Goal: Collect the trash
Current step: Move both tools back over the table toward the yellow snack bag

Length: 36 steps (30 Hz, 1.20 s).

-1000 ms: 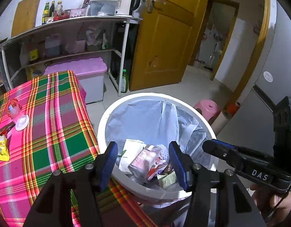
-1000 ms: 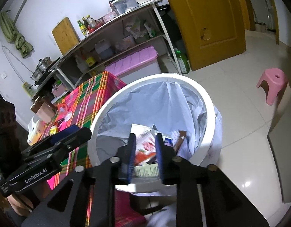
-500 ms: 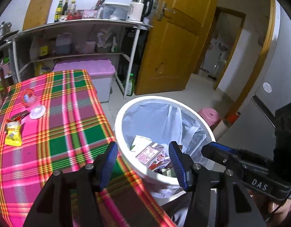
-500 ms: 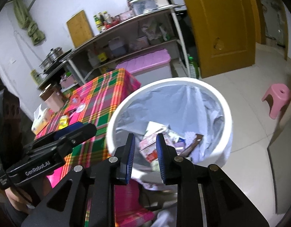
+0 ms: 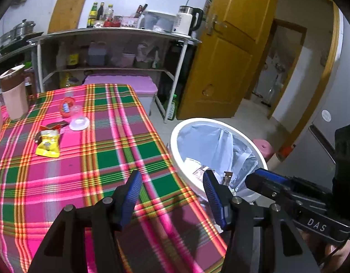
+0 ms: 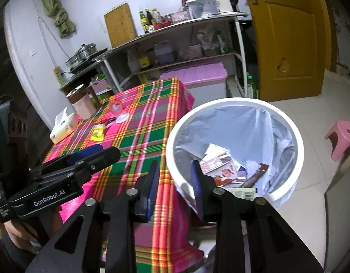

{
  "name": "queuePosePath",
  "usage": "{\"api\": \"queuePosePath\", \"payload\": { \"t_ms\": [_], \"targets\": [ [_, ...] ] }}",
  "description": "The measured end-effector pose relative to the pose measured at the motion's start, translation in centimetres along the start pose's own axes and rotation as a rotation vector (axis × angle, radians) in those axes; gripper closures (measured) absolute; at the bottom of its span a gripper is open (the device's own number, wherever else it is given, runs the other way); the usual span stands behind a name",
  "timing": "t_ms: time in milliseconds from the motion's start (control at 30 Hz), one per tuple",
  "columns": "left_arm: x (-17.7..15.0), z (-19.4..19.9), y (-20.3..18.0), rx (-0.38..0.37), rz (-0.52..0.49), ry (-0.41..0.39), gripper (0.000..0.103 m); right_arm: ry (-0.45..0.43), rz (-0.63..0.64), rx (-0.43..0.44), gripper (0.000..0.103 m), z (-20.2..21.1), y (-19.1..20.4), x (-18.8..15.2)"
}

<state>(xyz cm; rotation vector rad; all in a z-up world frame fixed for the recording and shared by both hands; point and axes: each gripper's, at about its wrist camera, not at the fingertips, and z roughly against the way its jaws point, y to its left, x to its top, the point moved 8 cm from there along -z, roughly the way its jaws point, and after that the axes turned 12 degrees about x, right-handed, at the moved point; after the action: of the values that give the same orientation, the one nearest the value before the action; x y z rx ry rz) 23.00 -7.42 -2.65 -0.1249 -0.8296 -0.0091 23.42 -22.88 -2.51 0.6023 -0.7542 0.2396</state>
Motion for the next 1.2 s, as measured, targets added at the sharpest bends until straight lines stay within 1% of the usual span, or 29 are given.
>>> {"api": "queuePosePath", "payload": {
  "t_ms": [333, 600, 1033, 1200],
  "targets": [
    [-0.6, 1.9, 3.3, 0.057, 0.034, -0.029, 0.047, 0.015, 0.054, 0.026, 0.07, -1.1, 3.0, -0.1],
    [-0.9, 3.0, 5.6, 0.088, 0.061, -0.045, 0.047, 0.032, 0.096, 0.046, 0.07, -2.1, 5.2, -0.2],
    [-1.6, 3.6, 8.9, 0.125, 0.117, -0.056, 0.047, 0.077, 0.14, 0.075, 0.07, -4.0, 7.7, -0.6],
    [-1.5, 3.4, 10.1, 0.148, 0.123, -0.055, 0.047, 0.094, 0.15, 0.076, 0.07, -5.0, 8.1, -0.4]
  ]
}}
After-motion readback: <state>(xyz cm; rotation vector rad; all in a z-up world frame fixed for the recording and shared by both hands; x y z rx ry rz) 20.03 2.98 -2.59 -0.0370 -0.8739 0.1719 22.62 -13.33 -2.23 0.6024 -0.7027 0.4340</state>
